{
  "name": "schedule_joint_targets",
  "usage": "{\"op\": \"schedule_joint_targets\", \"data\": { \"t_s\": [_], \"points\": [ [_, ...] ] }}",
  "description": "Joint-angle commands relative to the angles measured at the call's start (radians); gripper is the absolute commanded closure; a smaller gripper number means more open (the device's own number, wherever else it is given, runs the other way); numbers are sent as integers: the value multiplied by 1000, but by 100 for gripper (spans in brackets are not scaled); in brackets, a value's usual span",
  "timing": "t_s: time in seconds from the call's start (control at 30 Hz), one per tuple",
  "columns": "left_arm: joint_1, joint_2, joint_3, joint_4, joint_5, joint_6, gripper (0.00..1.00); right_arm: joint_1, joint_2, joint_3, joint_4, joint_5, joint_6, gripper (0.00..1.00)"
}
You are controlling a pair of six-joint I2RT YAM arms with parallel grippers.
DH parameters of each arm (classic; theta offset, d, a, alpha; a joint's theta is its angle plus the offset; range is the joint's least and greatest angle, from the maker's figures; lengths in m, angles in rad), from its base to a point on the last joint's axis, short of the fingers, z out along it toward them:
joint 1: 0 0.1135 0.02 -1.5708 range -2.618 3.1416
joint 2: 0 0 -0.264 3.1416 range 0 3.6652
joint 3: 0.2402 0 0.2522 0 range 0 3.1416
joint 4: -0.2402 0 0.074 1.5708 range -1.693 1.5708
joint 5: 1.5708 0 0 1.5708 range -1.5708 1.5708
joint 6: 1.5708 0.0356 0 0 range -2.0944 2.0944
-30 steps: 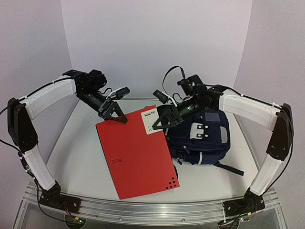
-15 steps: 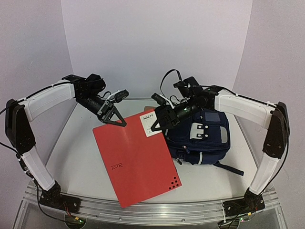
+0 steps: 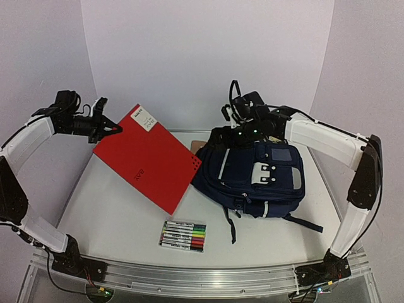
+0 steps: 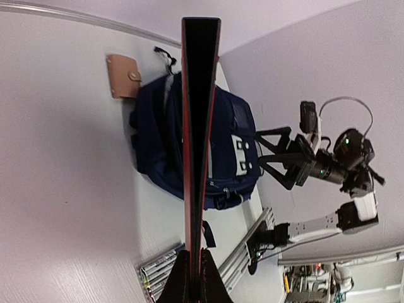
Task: Pack the student bag
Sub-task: Pick up the files from the center of the board, then place the files in the student bag.
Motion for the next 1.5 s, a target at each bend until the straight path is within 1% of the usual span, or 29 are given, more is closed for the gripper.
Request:
{"op": "schedule_joint_targets", "data": {
  "t_s": [0.0,0.1,0.2,0.33,0.5,0.67,0.77,0.87,0.93,0.97,1.03,1.1,1.13,1.17,1.2,1.27,1.33,1.47],
  "points": [
    [190,-92,-102,271,39,-251,100,58,72,56,-13,420,130,4],
    [269,-116,-181,396,43,-351,100,93,156,117,-48,524,156,6],
    [297,-129,-239,467,40,-397,100,124,243,193,-85,592,161,5],
    [303,-145,-261,447,19,-367,100,139,350,285,-122,614,162,3],
    [305,-156,-268,388,3,-313,100,156,446,348,-137,610,145,2],
    [305,-169,-284,376,-2,-296,100,156,565,405,-233,719,189,2],
    [305,-176,-283,353,-7,-278,100,156,597,411,-239,722,190,2],
    [305,-185,-282,329,-17,-258,100,154,636,438,-241,730,185,4],
    [305,-195,-287,319,-22,-252,100,153,656,460,-239,709,186,8],
    [305,-200,-288,313,-25,-246,100,152,662,467,-239,699,187,12],
    [305,-208,-291,298,-34,-238,100,151,674,478,-237,696,191,26],
    [305,-213,-295,292,-35,-234,100,144,687,479,-239,703,197,42],
    [306,-216,-295,291,-33,-234,100,140,689,473,-239,702,200,52],
    [305,-220,-296,289,-31,-234,100,136,686,464,-239,697,203,66],
    [305,-221,-296,287,-30,-234,100,133,681,458,-239,680,205,77],
    [305,-230,-298,284,-24,-235,100,131,659,444,-230,650,209,94],
    [305,-244,-304,288,-14,-243,100,131,620,427,-209,614,206,100],
    [305,-278,-336,341,39,-308,100,131,499,375,-138,507,196,100]
  ]
}}
